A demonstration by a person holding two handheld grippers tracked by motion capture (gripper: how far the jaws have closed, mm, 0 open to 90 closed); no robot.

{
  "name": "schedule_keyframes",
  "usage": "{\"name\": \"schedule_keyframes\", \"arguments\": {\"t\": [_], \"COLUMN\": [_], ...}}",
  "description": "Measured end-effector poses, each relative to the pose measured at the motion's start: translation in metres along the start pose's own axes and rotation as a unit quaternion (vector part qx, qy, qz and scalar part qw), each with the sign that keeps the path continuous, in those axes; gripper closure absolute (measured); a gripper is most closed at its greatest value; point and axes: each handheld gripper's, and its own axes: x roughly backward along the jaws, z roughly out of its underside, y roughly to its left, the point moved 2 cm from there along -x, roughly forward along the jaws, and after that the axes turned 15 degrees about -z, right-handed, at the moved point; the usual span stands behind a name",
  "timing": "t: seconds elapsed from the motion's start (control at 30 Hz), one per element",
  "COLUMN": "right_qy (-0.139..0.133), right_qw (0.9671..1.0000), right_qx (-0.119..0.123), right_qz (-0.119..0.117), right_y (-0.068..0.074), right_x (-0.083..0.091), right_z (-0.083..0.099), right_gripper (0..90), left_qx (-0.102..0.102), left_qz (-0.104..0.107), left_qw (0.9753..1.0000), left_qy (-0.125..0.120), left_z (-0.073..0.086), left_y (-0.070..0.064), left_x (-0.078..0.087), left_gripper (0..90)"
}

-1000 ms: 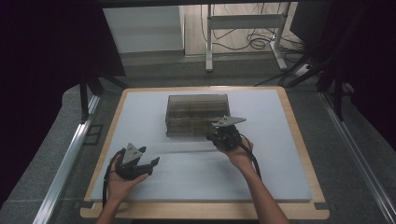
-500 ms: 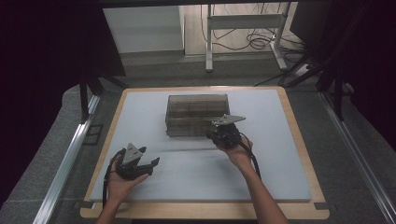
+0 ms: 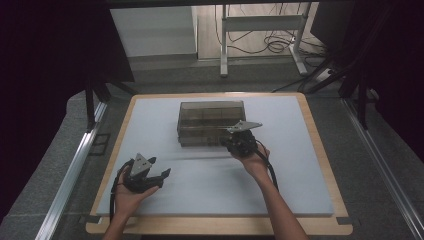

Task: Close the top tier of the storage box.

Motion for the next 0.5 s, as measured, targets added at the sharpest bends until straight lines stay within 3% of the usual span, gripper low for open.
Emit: {"name": "schedule_keyframes", "arguments": {"t": [0.5], "right_qy": [-0.005], "right_qw": [0.9999], "right_qx": [-0.009], "right_qz": [0.008], "right_y": [-0.006], "right_x": [-0.0021], "right_z": [-0.0037], "right_gripper": [88.6], "left_qx": [0.002], "left_qz": [0.0], "left_qw": [1.0], "left_qy": [-0.001], "left_z": [0.0], "left_y": [0.0004], "left_x": [0.0006], "left_gripper": [32.0]}}
